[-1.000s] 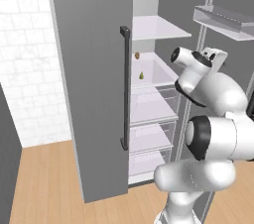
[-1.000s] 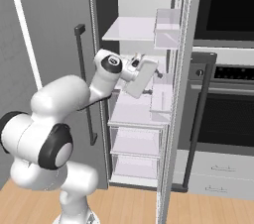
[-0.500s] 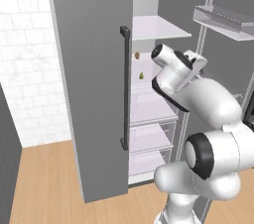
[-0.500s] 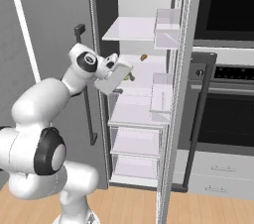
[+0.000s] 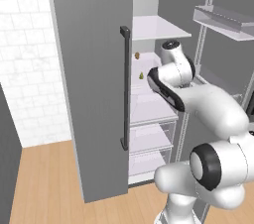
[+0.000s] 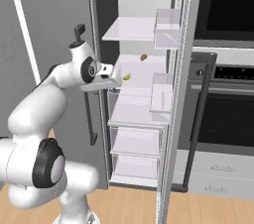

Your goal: Grab a lemon wedge from the fridge and one ice cube from the ice bowl, and put them in the glass of lemonade.

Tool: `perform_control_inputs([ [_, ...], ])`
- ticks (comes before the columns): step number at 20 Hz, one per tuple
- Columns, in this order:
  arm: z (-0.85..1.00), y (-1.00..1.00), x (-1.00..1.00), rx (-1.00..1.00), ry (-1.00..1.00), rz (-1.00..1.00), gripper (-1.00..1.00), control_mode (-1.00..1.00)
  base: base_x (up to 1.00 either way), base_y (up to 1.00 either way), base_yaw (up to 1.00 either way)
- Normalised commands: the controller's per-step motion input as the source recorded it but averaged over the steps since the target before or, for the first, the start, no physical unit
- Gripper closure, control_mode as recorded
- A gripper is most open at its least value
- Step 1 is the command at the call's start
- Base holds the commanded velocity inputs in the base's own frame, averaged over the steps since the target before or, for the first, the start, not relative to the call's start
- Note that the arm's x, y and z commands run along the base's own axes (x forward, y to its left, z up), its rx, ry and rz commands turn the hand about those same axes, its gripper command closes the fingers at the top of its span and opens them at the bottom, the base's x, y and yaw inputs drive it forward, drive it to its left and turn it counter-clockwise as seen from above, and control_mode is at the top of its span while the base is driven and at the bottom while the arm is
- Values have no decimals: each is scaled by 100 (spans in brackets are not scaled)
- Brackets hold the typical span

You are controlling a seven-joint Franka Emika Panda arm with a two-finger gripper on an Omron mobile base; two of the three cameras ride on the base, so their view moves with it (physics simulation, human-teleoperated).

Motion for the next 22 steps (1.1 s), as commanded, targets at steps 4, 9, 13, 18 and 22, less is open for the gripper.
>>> perform_control_inputs([
  [4, -30, 66, 0, 48, -2, 12, -100, -100, 0, 0, 0],
  [9, 26, 36, -68, 17, 0, 7, -100, -100, 0, 0, 0],
  [13, 52, 1, -100, 4, 0, 1, -100, -100, 0, 0, 0],
  [18, 19, -8, -100, 0, 0, 0, -100, -100, 0, 0, 0],
  [22, 8, 0, -63, -1, 3, 0, -100, -100, 0, 0, 0],
])
